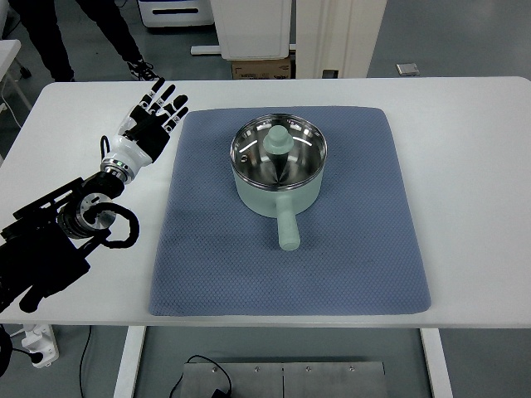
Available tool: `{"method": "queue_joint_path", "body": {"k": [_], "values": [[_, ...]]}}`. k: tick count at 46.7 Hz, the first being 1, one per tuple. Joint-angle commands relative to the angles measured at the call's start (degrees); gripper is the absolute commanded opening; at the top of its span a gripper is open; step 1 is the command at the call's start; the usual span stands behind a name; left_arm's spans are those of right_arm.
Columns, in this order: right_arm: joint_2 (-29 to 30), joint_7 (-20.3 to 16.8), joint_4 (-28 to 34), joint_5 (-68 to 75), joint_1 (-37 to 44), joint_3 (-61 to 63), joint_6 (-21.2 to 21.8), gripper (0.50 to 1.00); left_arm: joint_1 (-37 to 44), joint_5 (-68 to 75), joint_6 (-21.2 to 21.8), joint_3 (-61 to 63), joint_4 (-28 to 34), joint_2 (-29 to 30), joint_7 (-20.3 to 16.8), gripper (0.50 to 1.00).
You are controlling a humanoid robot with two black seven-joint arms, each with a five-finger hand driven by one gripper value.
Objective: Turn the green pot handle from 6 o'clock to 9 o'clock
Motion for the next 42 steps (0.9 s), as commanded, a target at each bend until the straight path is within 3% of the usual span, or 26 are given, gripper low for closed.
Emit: {"method": "queue_joint_path", "body": {"k": [1, 42], "values": [[0.00, 0.00, 0.00, 0.00, 0.03, -0.06, 0.00, 1.000, 0.04, 0.00, 0.01, 0.00, 0.00, 0.00, 0.00, 1.000], [0.00, 0.00, 0.08, 0.00, 0.03, -0.06, 0.00, 1.000, 0.04, 0.53, 0.01, 0.09, -0.35, 0.00, -0.18, 1.000]]}}
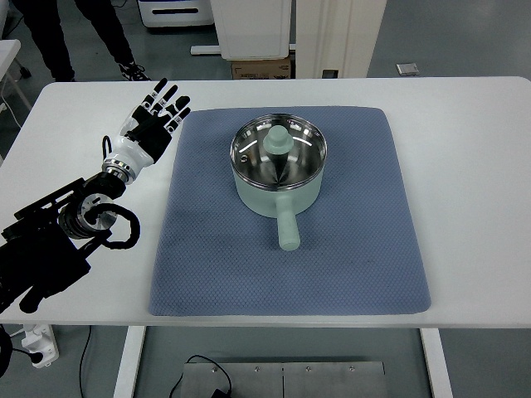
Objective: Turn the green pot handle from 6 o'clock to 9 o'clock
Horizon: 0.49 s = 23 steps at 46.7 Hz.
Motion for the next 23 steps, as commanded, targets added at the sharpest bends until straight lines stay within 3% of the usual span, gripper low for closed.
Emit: {"method": "queue_joint_path", "body": {"k": [1, 23], "values": [[0.00, 0.00, 0.00, 0.00, 0.01, 0.00, 0.00, 1.000, 0.00, 0.01, 0.02, 0.00, 0.06, 0.00, -0.17, 1.000], [0.00, 0.00, 0.00, 0.00, -0.07, 0.00, 0.00, 1.000, 0.00, 0.19, 0.02, 0.00, 0.06, 0.00, -2.28, 1.000]]}}
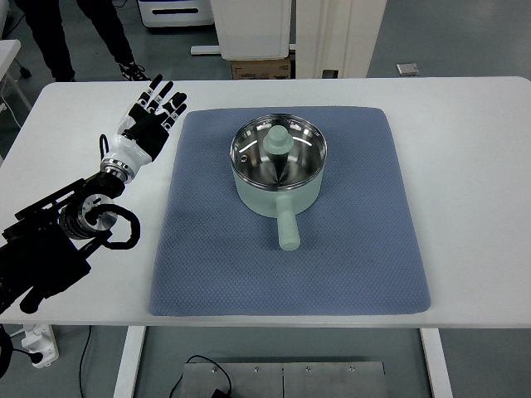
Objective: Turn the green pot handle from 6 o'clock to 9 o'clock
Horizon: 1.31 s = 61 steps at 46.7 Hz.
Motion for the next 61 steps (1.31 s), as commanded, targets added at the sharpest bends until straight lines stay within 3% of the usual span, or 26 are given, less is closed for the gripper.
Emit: {"method": "queue_joint_path", "body": {"k": [1, 29, 49, 61], "values": [[0.00, 0.00, 0.00, 0.00, 0.04, 0.00, 0.00, 1.000, -0.07, 0.12, -0.08, 0.00, 0.00, 0.07, 0.00, 1.000], [0.00, 0.00, 0.00, 0.00, 0.04, 0.00, 0.00, 1.000, -1.12, 5.56, -0.60, -2.02, -0.35, 1.47, -0.09, 1.000], [0.00, 0.00, 0.00, 0.00, 0.04, 0.00, 0.00, 1.000, -1.56, 14.18, -0.60, -6.24, -16.52, 10.96, -0.09, 1.000], [0.00, 0.00, 0.00, 0.00, 0.04, 0.00, 0.00, 1.000, -4.28, 21.30, -0.95, -6.24, -18.81, 11.93, -0.18, 1.000]]}}
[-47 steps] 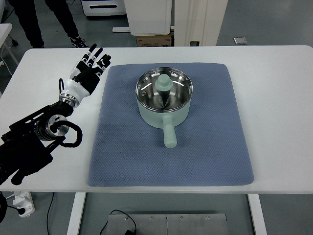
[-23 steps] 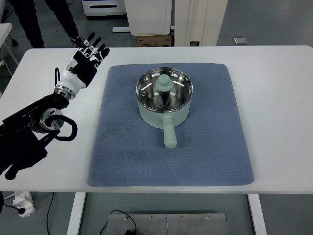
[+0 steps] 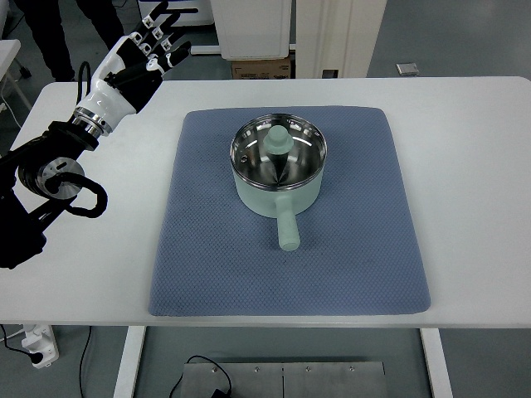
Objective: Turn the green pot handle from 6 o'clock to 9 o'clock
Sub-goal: 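Raise the left hand and swing it over the green saucepan, then lower the left hand onto the saucepan handle nearest the robot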
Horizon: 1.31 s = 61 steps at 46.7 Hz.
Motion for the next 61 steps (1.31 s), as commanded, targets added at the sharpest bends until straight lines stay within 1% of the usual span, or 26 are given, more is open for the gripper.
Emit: {"method": "queue_joint_path", "body": {"k": [1, 10, 20, 37, 42, 46, 51, 61], "values": [[0.00, 0.01, 0.01, 0.00, 0.03, 0.00, 0.00, 1.000, -0.81, 1.53, -0.05, -0.08, -0.99, 0.21, -0.05, 1.000], [0.00, 0.01, 0.01, 0.00, -0.06, 0.00, 0.00, 1.000, -3.19, 3.91, -0.05, 0.01, -5.65, 1.96, -0.05, 1.000], [0.00, 0.01, 0.01, 0.00, 0.03, 0.00, 0.00, 1.000, -5.21, 9.62, -0.14, -0.08, -10.31, 2.75, -0.05, 1.000], [0.00, 0.01, 0.01, 0.00, 0.03, 0.00, 0.00, 1.000, -6.35, 18.15, -0.32, 0.27, -19.80, 6.53, -0.84, 1.000], [0.00, 0.01, 0.01, 0.00, 0.03, 0.00, 0.00, 1.000, -7.14, 18.59, -1.63, 0.63, -22.35, 8.29, -0.76, 1.000], [0.00, 0.01, 0.01, 0.00, 0.03, 0.00, 0.00, 1.000, -7.84, 20.52, -2.51, 1.77, -24.28, 9.26, -0.84, 1.000], [0.00, 0.01, 0.01, 0.00, 0.03, 0.00, 0.00, 1.000, -9.25, 23.33, -2.60, 4.14, -26.48, 10.66, -0.84, 1.000], [0.00, 0.01, 0.01, 0.00, -0.06, 0.00, 0.00, 1.000, -12.59, 30.88, -2.69, 10.73, -28.50, 11.11, -1.11, 1.000]]}}
